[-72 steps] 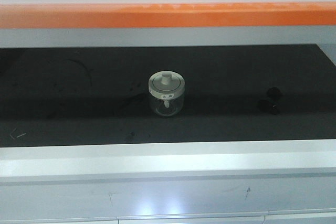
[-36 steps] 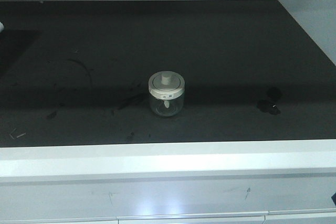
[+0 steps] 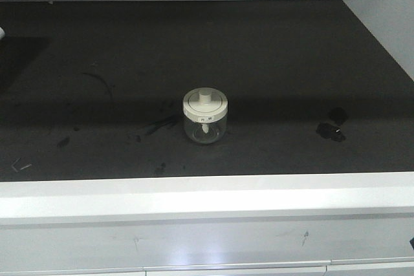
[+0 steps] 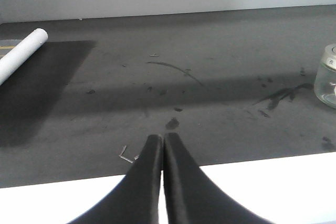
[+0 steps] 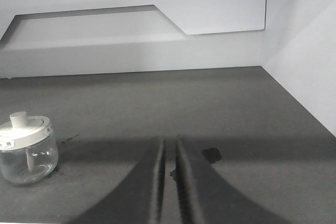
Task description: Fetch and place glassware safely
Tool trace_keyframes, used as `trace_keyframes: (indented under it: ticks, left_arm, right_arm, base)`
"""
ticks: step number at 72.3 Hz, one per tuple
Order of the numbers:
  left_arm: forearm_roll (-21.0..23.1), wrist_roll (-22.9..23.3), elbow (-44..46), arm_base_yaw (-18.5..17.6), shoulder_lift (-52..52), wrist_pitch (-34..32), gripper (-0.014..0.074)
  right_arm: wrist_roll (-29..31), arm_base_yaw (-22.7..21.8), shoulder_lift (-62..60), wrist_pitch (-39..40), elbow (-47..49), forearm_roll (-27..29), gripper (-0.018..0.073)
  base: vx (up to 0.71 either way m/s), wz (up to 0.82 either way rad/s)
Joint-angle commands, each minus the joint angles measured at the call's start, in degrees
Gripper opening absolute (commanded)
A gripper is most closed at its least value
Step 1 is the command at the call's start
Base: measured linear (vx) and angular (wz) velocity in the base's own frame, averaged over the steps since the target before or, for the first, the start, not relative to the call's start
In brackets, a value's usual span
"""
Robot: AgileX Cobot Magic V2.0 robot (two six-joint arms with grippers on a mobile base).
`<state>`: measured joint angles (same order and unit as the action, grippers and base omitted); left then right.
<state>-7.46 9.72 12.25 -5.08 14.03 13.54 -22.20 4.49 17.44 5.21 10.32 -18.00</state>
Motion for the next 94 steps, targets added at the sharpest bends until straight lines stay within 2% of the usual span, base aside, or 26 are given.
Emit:
trace_keyframes:
  ticks: [1,15,25,31,44,58,67,78,84,94]
  left_arm:
    - [0.4,0.5,1.4,-0.4,0.6,-3.8,-0.0007]
    - [0.4,0.5,1.4,-0.4,0.6,-3.8,-0.0007]
    - [0.4,0.5,1.4,-0.4,0.6,-3.7,-0.0007]
    - [0.4,0.5,1.4,-0.4,0.6,-3.6,-0.0007]
    - [0.4,0.5,1.4,-0.4,0.6,-3.6,-0.0007]
    - [0.4,0.5,1.4,-0.4,0.6,-3.6,-0.0007]
    - [0.4,0.5,1.4,-0.4,0.6,-3.6,-0.0007]
    - [0.4,0.5,1.4,-0.4,0.6,-3.6,-0.0007]
    - [0.4,0.5,1.4,-0.4,0.6,-3.6,-0.0007]
    - [0.4,0.5,1.4,-0.4,0.6,-3.6,-0.0007]
  right_arm:
    - [0.4,-0.1,0.4,4.8,1.9,-0.5,0.0171]
    - [0.4,-0.1,1.0,5.0,2.8,-0.7,0.0408]
    - [0.3,-0.1,6.6,5.1,7.1,-1.7,0.0498]
    - [0.2,1.5,11.7,6.2,10.1,-2.0,0.0503]
    - [2.2,10.8,24.0,11.0,17.1,-4.9,0.0501]
    - [2.1,16.3,40.0,14.8,25.5,-4.9,0.0501]
    - [0.7,17.7,49.5,20.2,31.2,-4.7,0.0501]
    - [-4.1,17.8,60.0,26.3,37.8,-5.9,0.0498]
    - [-6.0,17.8,64.9,27.6,41.2,-8.5,0.0498]
    - [-11.0,17.8,71.5,28.9,46.7,-18.0,0.0498]
  base:
    - [0.0,0.0]
    - [0.0,0.0]
    - [0.0,0.0]
    - [0.0,0.0]
    - [0.0,0.0]
    - [0.0,0.0]
    - [0.0,0.0]
    - [0.0,0.0]
    - [0.0,0.0]
    - [0.0,0.0]
